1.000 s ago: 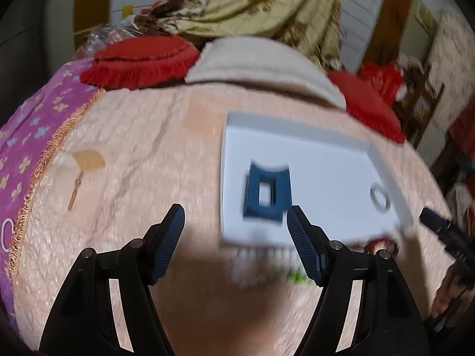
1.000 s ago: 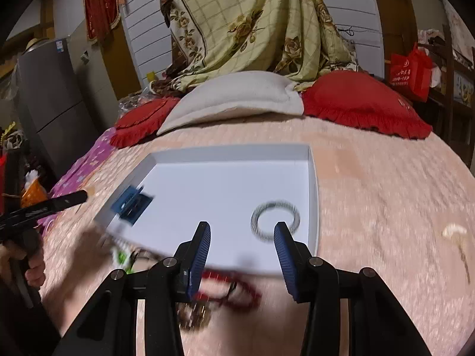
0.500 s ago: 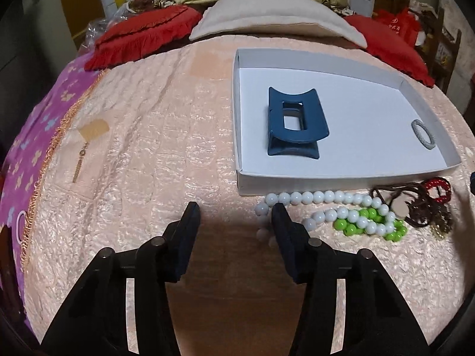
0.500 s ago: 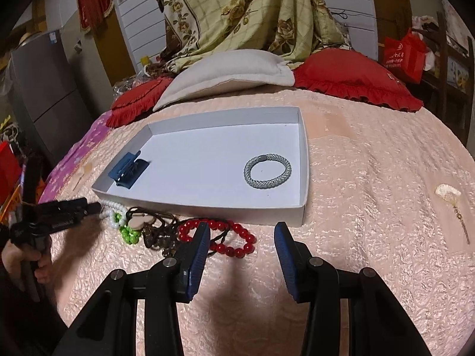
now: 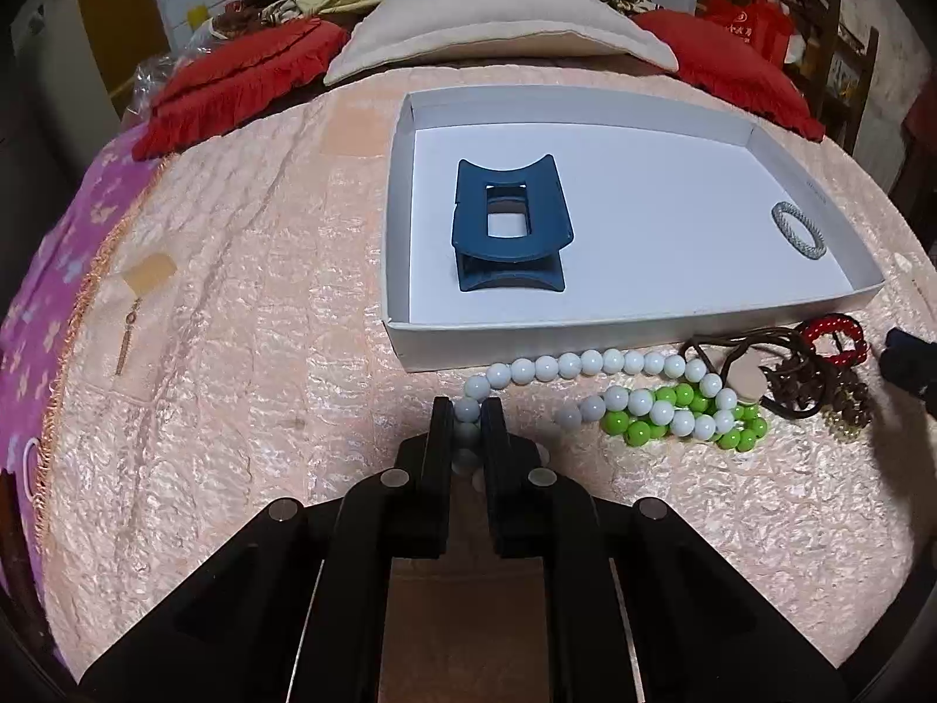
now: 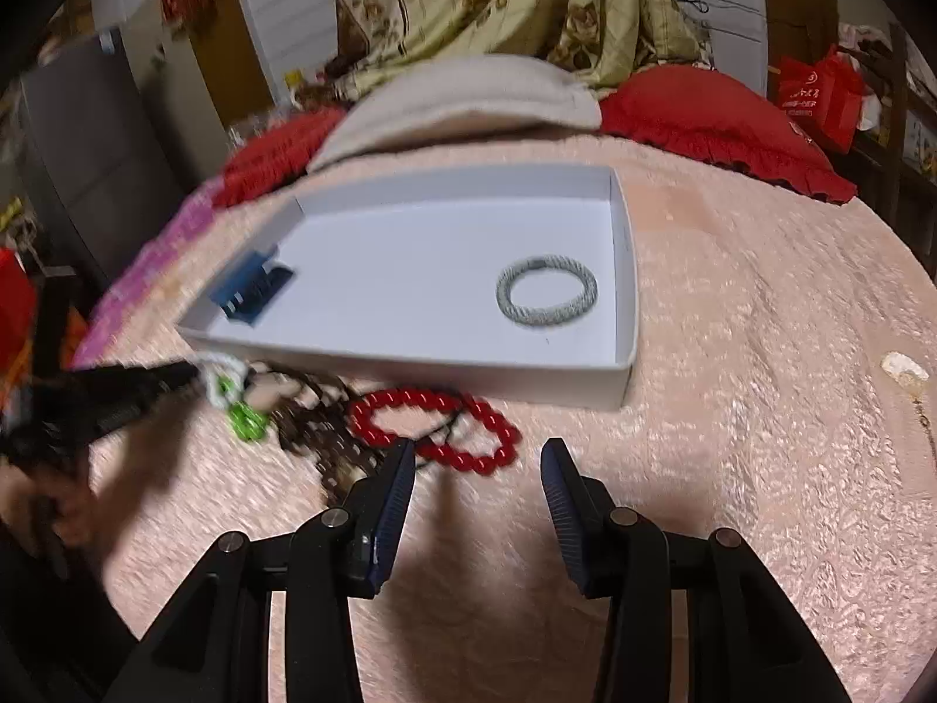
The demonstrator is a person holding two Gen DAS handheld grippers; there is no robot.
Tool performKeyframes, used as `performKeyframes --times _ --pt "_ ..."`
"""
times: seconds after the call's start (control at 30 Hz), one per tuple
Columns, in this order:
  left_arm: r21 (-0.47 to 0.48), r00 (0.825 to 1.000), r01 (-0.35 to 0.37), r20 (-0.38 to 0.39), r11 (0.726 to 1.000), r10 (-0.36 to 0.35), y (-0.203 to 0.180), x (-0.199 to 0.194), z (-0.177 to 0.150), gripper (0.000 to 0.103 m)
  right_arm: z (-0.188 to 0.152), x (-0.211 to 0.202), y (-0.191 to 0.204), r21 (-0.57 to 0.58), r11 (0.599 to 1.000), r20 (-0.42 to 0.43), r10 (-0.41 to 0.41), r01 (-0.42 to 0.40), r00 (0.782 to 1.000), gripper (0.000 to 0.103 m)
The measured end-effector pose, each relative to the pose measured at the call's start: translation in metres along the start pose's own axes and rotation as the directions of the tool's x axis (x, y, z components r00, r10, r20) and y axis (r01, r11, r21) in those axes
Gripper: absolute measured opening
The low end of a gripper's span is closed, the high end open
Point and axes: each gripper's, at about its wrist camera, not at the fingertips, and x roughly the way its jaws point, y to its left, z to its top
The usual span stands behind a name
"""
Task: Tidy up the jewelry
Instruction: 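Grasp the white bead bracelet with the left tool while the right tool grasps the black hair ties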
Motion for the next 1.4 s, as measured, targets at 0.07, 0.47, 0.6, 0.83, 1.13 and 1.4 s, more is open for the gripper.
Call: performKeyframes --times 0.07,0.47,0.6,0.83,1.13,1.4 --pt "-0.004 1.0 0.003 0.014 1.0 -0.003 0.001 -0.004 0.002 0.008 -0.001 0.002 -0.002 0.007 1.0 -0.01 -0.009 0.009 1.0 0.043" --pt "-0.041 1.0 -0.013 0.022 0.999 0.013 0.009 -0.008 0.006 0.008 0.002 -0.006 0.007 -0.028 0.997 0.037 0.07 -0.069 0.997 0.037" --pt "-0.037 1.0 -0.016 0.013 0.999 0.016 0.007 -0.006 0.005 0.008 0.005 0.002 0.006 -0.013 0.998 0.031 0.069 -0.069 0.997 0.031" --pt "-0.029 1.0 -0.016 0.008 0.999 0.017 0.006 -0.005 0.004 0.008 0.013 0.022 0.014 -0.031 0.998 0.0 0.058 -0.058 0.998 0.022" --pt "-0.037 1.0 -0.01 0.025 0.999 0.011 0.009 -0.013 0.005 0.008 0.016 0.004 0.023 -0.064 0.995 0.08 0.086 -0.081 0.993 0.003" --pt "-0.043 0.999 0.005 0.053 0.999 -0.003 0.009 -0.025 0.006 0.008 0.018 -0.045 0.02 -0.06 0.99 0.267 0.14 -0.128 0.953 0.003"
